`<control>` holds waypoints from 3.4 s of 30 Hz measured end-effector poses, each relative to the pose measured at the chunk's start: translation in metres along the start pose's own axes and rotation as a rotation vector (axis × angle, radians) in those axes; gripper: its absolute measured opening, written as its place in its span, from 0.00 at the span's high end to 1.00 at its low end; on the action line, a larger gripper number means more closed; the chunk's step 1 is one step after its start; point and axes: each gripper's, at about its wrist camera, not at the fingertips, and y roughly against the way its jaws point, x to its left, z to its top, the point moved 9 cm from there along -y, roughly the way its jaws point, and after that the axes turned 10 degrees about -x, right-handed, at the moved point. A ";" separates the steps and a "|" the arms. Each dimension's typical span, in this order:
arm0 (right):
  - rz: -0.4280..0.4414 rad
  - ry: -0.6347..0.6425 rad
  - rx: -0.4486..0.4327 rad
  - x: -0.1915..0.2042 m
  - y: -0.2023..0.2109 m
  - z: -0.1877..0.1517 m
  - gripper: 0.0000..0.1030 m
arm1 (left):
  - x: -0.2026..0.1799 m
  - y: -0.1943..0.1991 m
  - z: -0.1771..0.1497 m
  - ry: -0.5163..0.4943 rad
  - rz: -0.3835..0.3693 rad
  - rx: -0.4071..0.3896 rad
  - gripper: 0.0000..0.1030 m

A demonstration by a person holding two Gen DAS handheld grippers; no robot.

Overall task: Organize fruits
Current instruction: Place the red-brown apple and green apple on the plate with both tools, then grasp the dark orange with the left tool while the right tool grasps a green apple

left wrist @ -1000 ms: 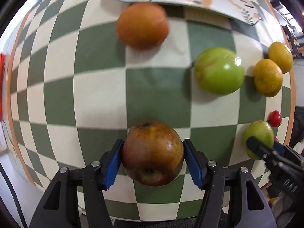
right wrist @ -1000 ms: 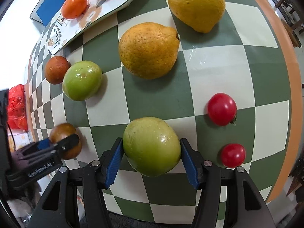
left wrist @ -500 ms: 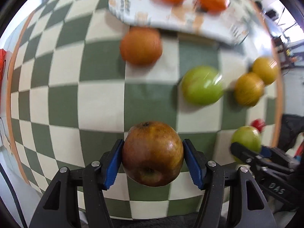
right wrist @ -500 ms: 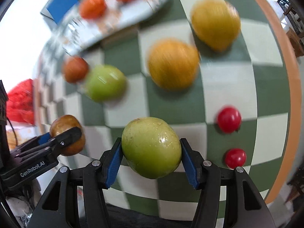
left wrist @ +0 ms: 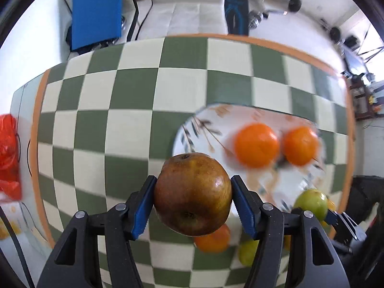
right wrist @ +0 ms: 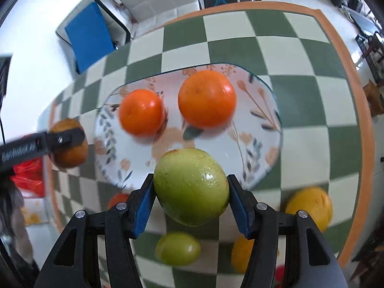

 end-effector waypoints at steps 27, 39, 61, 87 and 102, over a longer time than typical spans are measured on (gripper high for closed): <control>-0.040 -0.025 0.026 -0.020 -0.014 0.004 0.08 | 0.000 -0.032 0.031 0.024 0.047 0.015 0.12; -0.144 0.046 -0.120 -0.025 0.061 -0.005 0.07 | 0.003 0.041 -0.020 0.013 0.079 -0.155 0.11; -0.146 0.128 -0.331 0.006 0.209 -0.050 0.07 | -0.018 0.188 -0.093 -0.019 0.003 -0.407 0.11; 0.015 0.005 -0.125 0.007 0.128 -0.104 0.07 | -0.001 0.144 -0.126 -0.066 0.146 -0.330 0.01; 0.010 0.007 0.131 0.018 -0.027 -0.149 0.37 | 0.023 0.027 -0.127 -0.019 0.142 -0.052 0.01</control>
